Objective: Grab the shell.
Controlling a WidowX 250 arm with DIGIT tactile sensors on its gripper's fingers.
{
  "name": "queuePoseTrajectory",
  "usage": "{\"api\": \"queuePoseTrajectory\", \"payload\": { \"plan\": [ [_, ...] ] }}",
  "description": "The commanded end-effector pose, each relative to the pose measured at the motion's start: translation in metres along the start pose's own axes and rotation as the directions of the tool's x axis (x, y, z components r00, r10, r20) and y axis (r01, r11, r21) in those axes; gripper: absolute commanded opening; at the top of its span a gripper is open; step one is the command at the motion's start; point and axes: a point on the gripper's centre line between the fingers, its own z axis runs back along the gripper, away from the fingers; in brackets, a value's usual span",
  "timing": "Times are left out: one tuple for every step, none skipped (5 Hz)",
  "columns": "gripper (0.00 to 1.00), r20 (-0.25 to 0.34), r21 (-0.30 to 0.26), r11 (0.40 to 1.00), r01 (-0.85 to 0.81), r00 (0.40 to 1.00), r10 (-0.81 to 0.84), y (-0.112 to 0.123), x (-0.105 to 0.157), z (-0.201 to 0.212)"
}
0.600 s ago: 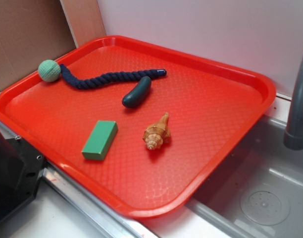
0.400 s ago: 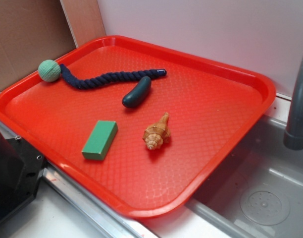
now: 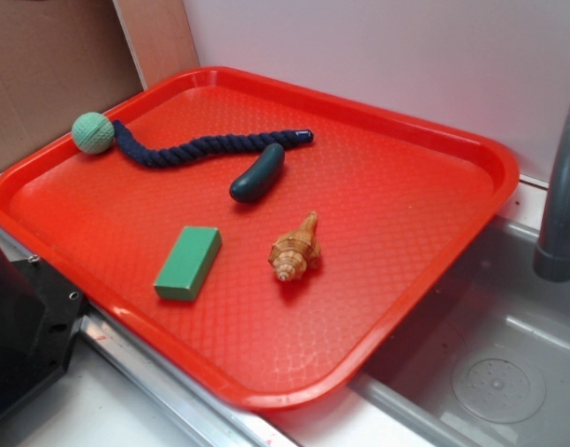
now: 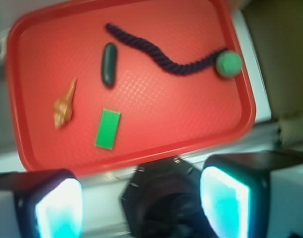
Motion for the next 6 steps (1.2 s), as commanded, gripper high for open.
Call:
{"api": "queuePoseTrajectory", "payload": {
  "plan": [
    [1.00, 0.005, -0.065, 0.914, -0.400, 0.916, 0.401, -0.023, 0.017, -0.004],
    [1.00, 0.018, -0.086, 0.867, -0.491, 0.869, 0.494, -0.040, 0.028, -0.025],
    [1.00, 0.058, -0.074, 0.867, -0.492, 0.866, 0.496, -0.067, 0.038, -0.055],
    [1.00, 0.087, -0.031, 0.867, -0.497, 0.863, 0.498, -0.089, 0.048, -0.089],
    [1.00, 0.088, -0.001, 0.881, -0.474, 0.877, 0.472, -0.103, 0.051, -0.116],
    [1.00, 0.036, 0.021, 0.901, -0.433, 0.901, 0.432, -0.110, 0.048, -0.146]
  ]
}}
